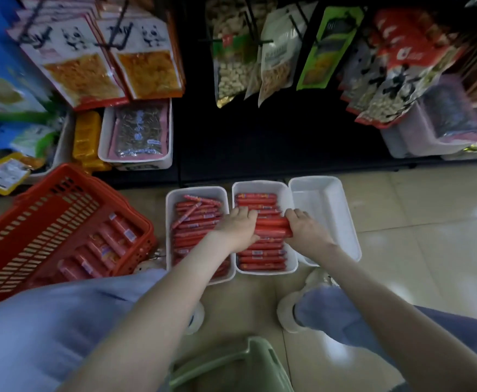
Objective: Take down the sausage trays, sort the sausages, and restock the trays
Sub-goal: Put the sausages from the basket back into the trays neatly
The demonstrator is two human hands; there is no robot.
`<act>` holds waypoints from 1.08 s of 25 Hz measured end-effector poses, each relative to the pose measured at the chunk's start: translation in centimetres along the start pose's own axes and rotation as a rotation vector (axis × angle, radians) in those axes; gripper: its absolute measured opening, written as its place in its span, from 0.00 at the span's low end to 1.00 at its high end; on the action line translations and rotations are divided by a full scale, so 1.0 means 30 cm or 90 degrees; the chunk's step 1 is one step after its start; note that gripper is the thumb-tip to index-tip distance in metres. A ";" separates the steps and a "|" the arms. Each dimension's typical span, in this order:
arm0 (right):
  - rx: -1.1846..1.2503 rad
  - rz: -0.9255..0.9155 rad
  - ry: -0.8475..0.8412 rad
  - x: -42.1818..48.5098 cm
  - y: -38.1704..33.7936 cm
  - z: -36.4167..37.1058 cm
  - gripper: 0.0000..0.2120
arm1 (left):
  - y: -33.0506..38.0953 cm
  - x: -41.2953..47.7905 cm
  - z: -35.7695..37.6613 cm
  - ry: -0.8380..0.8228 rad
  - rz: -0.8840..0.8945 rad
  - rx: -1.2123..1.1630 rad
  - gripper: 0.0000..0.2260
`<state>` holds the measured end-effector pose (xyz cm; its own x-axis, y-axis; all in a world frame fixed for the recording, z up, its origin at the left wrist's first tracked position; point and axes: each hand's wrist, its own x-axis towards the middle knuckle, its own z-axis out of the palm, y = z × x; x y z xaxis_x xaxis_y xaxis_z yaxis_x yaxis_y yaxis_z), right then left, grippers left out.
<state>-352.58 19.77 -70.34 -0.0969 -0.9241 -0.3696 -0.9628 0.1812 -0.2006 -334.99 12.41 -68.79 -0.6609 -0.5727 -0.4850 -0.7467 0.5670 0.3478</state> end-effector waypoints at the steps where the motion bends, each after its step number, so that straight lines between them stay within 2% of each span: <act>1: 0.021 0.016 -0.031 0.016 0.012 0.050 0.20 | -0.011 0.030 0.065 -0.008 -0.004 -0.009 0.23; 5: 0.049 0.044 -0.127 0.111 0.059 0.249 0.27 | -0.065 0.141 0.309 -0.050 -0.060 -0.053 0.27; 9: -0.023 0.048 -0.131 0.197 0.115 0.413 0.27 | -0.107 0.264 0.464 -0.025 -0.055 -0.032 0.29; 12: -0.107 0.054 -0.127 0.229 0.166 0.518 0.26 | -0.114 0.357 0.564 -0.035 -0.027 -0.017 0.26; 15: -0.163 -0.005 -0.145 0.237 0.195 0.638 0.41 | -0.118 0.403 0.682 -0.105 -0.046 0.032 0.25; 18: -0.165 -0.016 -0.197 0.236 0.213 0.721 0.46 | -0.130 0.413 0.763 -0.158 -0.075 0.083 0.30; 21: -0.146 -0.016 -0.161 0.233 0.186 0.688 0.43 | -0.121 0.404 0.727 -0.146 -0.067 0.106 0.30; 25: -0.065 0.036 -0.042 0.251 0.053 0.497 0.29 | -0.098 0.343 0.483 0.014 -0.097 -0.002 0.29; 27: -0.008 0.022 0.043 0.255 -0.056 0.358 0.25 | -0.125 0.281 0.314 0.095 -0.129 -0.011 0.29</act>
<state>-349.00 16.00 -82.58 -0.1462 -0.9383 -0.3133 -0.9617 0.2091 -0.1774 -337.05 11.04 -81.74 -0.5006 -0.7556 -0.4224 -0.8653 0.4221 0.2703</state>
